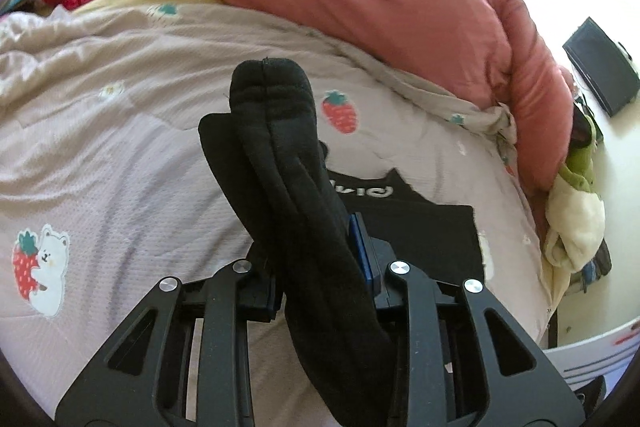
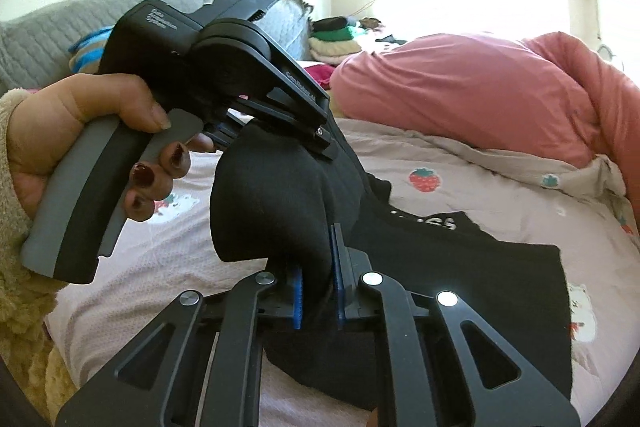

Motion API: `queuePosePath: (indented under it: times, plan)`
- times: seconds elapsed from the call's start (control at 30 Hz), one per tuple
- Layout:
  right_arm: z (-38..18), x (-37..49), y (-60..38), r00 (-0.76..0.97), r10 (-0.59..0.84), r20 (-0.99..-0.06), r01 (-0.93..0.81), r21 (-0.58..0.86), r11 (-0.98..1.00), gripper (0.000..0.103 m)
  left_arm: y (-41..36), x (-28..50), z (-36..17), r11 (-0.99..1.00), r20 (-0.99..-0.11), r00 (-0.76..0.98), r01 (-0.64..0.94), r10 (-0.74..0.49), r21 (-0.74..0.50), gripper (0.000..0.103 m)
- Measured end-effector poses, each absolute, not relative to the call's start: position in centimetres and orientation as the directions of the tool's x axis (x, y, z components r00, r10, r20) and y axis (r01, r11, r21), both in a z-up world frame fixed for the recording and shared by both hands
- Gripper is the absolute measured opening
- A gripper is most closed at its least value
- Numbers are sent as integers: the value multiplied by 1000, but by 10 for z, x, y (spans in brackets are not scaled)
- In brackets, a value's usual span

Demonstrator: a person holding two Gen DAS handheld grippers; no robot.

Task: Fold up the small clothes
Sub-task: 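Fold the lifted side over onto the rest of the sweatshirt with both tools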

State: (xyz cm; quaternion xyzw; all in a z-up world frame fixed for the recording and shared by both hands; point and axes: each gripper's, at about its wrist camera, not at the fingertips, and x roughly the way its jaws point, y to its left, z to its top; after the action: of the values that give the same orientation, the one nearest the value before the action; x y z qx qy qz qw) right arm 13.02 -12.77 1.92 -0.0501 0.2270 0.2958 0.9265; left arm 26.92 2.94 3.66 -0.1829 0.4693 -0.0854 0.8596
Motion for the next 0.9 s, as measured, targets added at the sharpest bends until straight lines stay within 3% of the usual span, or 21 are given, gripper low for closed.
queuePosePath:
  times: [0.3,0.9]
  plan:
    - [22,123,-171,756,502,-421,-517,87,851,7,-14,265,53,928,-766,553,34,-327,-371,21]
    - [-4,123,-240,769,454,-450,-417,186,890,6,-108,280,39,939,-803,489,129,-341,-320,21]
